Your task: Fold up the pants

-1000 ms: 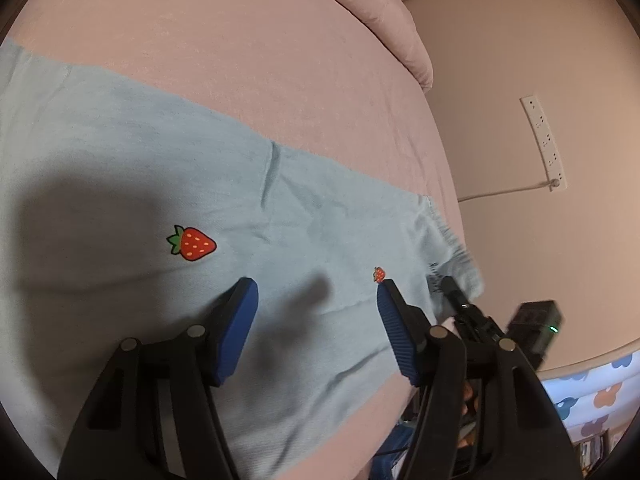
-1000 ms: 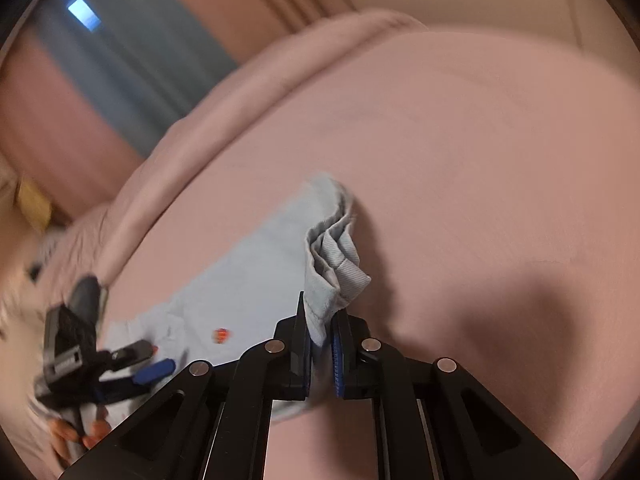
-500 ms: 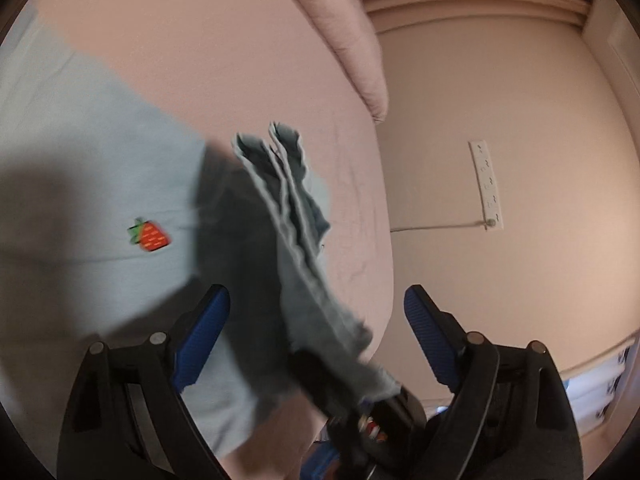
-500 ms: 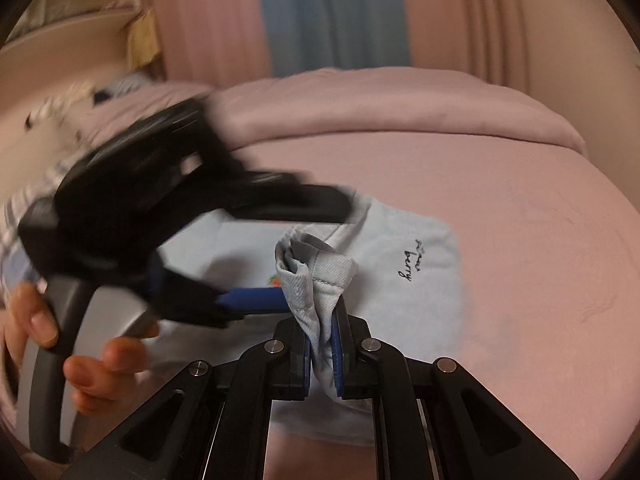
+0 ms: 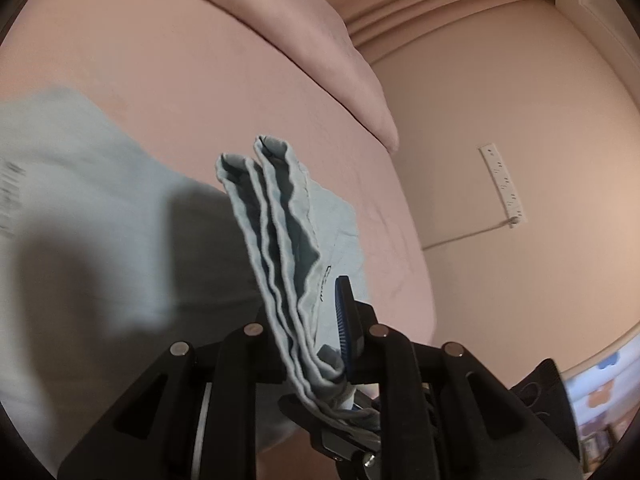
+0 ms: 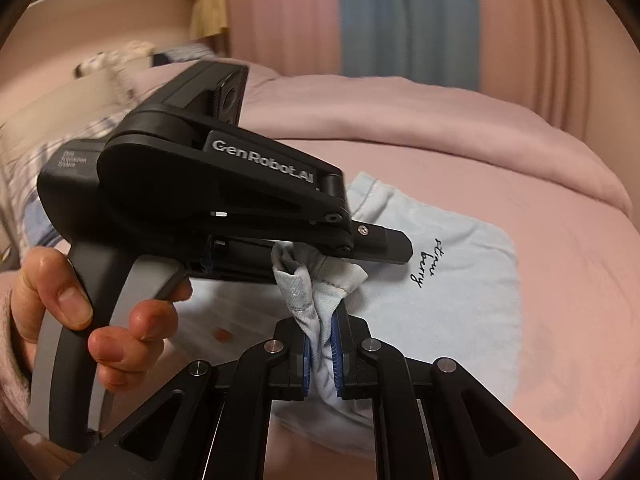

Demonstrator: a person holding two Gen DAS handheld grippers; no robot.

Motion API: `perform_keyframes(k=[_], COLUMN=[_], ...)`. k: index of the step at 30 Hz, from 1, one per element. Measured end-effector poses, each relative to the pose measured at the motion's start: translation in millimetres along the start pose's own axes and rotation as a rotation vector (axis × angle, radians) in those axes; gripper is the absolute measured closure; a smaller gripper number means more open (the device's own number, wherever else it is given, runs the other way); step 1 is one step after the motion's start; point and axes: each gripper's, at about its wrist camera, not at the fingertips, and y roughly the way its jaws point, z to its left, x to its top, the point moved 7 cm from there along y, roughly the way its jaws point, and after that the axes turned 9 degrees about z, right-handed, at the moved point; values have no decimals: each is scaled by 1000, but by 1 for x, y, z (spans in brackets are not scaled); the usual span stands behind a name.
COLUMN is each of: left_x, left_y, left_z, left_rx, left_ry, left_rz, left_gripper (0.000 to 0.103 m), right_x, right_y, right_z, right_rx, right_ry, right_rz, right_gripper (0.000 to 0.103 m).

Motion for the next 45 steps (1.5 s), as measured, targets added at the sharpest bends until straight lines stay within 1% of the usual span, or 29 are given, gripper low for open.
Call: perform_keyframes(k=[4,6,8,9,10,11,12,13,14,15,16,17,19,21,23,25,27,28,29,30,32,33,34,35,36,38,41,43,45], left_x=[-1,7,6,5,4,1,0,-1,-1,-2,-2,-1,2,3,4,2,-2,-6,-10,-13,-20,-27,-33,-38,-43,-48,-58,-56,-54], left_y=[-20,-14,-19,-20,-20,-22,-24,-26,-29,-34,-41,-50,-66,-75,-71,-57,-41,-31,-25,-15,-2,3,7,6,3,-4,-15,-21,-22], left_z=[29,40,57,61,67,76,82,85,86,86,86,85,88,82,70,52,37,33,33,33,41,51,59,65,67,69,75,79,80], left_rx=[70,101,173,189,216,250,267,259,255,275,311,330,352,368,358,348,345,345,351,368,456,527,564,586,581,545,523,505,487], left_ry=[-31,-48,-59,-64,-72,-78,-88,-95,-94,-87,-75,-61,-40,-15,23,78,127,151,165,174,177,180,184,196,206,194,203,174,148], left_rz=[-22,-18,-19,-20,-18,-14,-9,-6,-10,-17,-32,-54,-82,-105,-113,-94,-64,-45,-28,-8,23,43,54,49,36,32,38,38,37], left_gripper=[88,88,88,87,84,80,80,79,73,64,45,42,42,42,42,42,43,43,43,43,45,47,54,60,60,60,60,60,60], right_x=[7,8,8,6,4,2,-3,-5,-9,-12,-13,-15,-14,-8,-1,5,9,14,17,20,15,12,8,2,-1,0,-1,5,-4], right_y=[19,31,42,49,53,58,66,71,73,69,64,56,35,9,-8,-9,3,10,19,29,45,54,62,71,75,71,60,51,34], right_z=[31,44,51,54,56,56,56,55,54,50,46,41,27,7,-22,-57,-89,-99,-109,-115,-126,-129,-131,-133,-136,-139,-141,-122,-101], right_rx=[41,56,57,70,83,100,124,146,166,186,199,216,270,341,359,274,141,118,106,87,31,-14,-42,-56,-62,-71,-94,-69,-16], right_ry=[-53,-76,-92,-94,-89,-86,-81,-68,-50,-35,-35,-32,-3,61,128,188,234,248,259,264,271,266,263,267,270,264,285,243,210], right_rz=[17,36,55,72,83,99,146,180,201,206,207,205,193,146,104,96,132,146,162,183,228,263,302,335,327,314,318,273,258], right_gripper=[92,92,92,92,92,86,74,70,63,58,56,54,53,50,50,50,53,57,67,69,71,75,78,83,88,88,88,88,88])
